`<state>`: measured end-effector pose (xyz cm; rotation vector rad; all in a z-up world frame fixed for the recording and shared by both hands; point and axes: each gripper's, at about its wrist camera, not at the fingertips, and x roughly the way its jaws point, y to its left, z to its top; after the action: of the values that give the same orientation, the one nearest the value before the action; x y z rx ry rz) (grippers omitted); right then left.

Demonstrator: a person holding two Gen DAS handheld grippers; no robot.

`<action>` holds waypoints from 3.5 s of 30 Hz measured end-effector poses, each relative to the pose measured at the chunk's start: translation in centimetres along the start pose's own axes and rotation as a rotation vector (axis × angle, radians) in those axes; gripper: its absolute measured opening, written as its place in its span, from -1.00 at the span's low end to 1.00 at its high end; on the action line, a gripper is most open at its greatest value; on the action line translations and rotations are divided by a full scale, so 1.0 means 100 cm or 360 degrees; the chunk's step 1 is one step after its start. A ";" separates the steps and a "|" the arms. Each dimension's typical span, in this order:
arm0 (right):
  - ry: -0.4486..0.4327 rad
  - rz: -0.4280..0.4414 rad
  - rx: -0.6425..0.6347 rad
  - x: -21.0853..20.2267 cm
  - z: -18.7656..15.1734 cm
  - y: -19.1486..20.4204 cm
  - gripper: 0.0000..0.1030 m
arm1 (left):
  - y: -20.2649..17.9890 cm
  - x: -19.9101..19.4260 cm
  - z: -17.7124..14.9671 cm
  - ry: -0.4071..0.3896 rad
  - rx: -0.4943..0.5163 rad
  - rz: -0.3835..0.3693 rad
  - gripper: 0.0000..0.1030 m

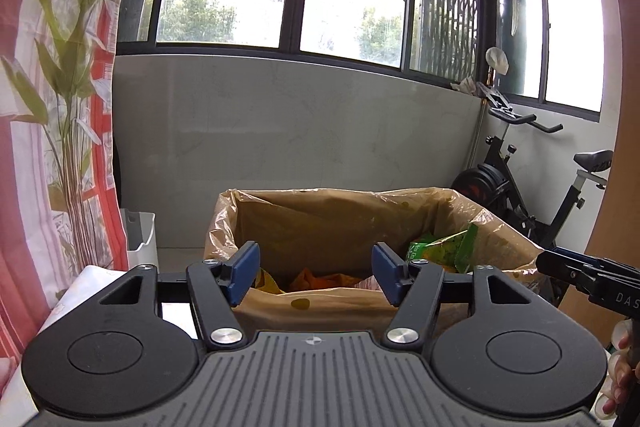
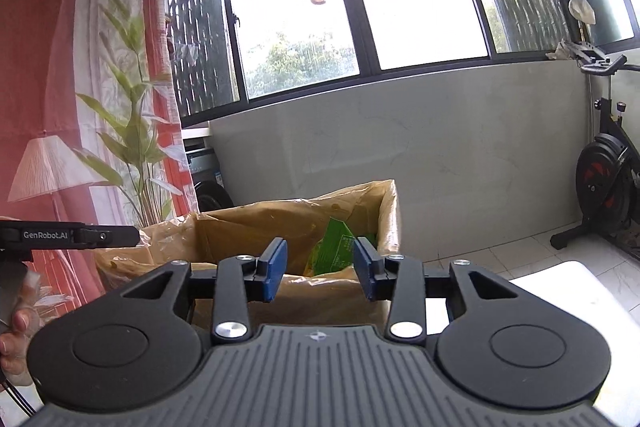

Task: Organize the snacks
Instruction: 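Carry the red packet over the box and open the left tool, then lower the right tool onto the yellow wafer packet and close on it, then grasp the blue-and-white pouch with the left tool while the right tool holds the yellow wafer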

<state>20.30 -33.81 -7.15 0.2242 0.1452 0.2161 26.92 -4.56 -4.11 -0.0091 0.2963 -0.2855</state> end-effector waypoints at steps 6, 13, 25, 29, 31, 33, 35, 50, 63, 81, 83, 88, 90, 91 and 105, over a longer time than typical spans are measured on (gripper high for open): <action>0.0046 -0.0065 -0.0003 -0.022 -0.027 -0.013 -0.10 | 0.002 -0.022 -0.016 0.0005 0.0026 0.0049 0.26; 0.0335 -0.0053 -0.0071 -0.010 -0.075 -0.038 -0.06 | 0.011 -0.022 -0.028 0.0085 -0.0028 0.0119 0.26; 0.0861 0.0288 -0.0464 0.030 -0.118 -0.052 0.29 | 0.013 -0.023 -0.054 0.0188 -0.0098 0.0187 0.26; 0.0943 0.0368 -0.0548 0.039 -0.124 -0.047 0.40 | 0.013 -0.021 -0.060 0.0233 -0.0113 0.0191 0.25; 0.0980 0.0375 -0.0571 0.044 -0.127 -0.045 0.51 | 0.011 -0.020 -0.063 0.0247 -0.0115 0.0181 0.25; 0.0979 0.0378 -0.0572 0.045 -0.126 -0.045 0.53 | 0.009 -0.020 -0.067 0.0265 -0.0109 0.0173 0.25; 0.0976 0.0363 -0.0574 0.048 -0.126 -0.045 0.53 | 0.008 -0.018 -0.070 0.0289 -0.0108 0.0161 0.25; 0.1123 0.0410 -0.0531 0.042 -0.120 -0.037 0.54 | 0.014 -0.014 -0.088 0.0377 -0.0170 0.0144 0.25; 0.0965 0.0128 -0.0414 0.041 -0.128 -0.028 -0.16 | 0.010 -0.010 -0.105 0.0467 -0.0138 0.0027 0.25; 0.0822 0.0056 -0.0359 0.023 -0.140 -0.025 -0.31 | -0.007 0.038 -0.139 0.0686 -0.0018 -0.0087 0.26; 0.0827 0.0057 -0.0380 0.023 -0.140 -0.023 -0.31 | -0.005 0.044 -0.139 0.0716 -0.0092 -0.0122 0.26; 0.0829 0.0076 -0.0405 0.023 -0.141 -0.021 -0.31 | -0.009 0.053 -0.147 0.0774 -0.0228 -0.0197 0.26; 0.0830 0.0078 -0.0398 0.023 -0.141 -0.021 -0.31 | -0.013 0.051 -0.150 0.0778 -0.0204 -0.0233 0.27; 0.0830 0.0080 -0.0396 0.023 -0.141 -0.022 -0.32 | -0.014 0.049 -0.151 0.0785 -0.0182 -0.0256 0.28; 0.0831 0.0086 -0.0392 0.024 -0.142 -0.022 -0.32 | -0.018 0.030 -0.150 0.0756 0.0115 -0.0352 0.43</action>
<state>20.68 -32.49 -21.62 -0.0786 0.6271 0.3411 24.83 -6.62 -19.21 0.0987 0.7591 -0.5185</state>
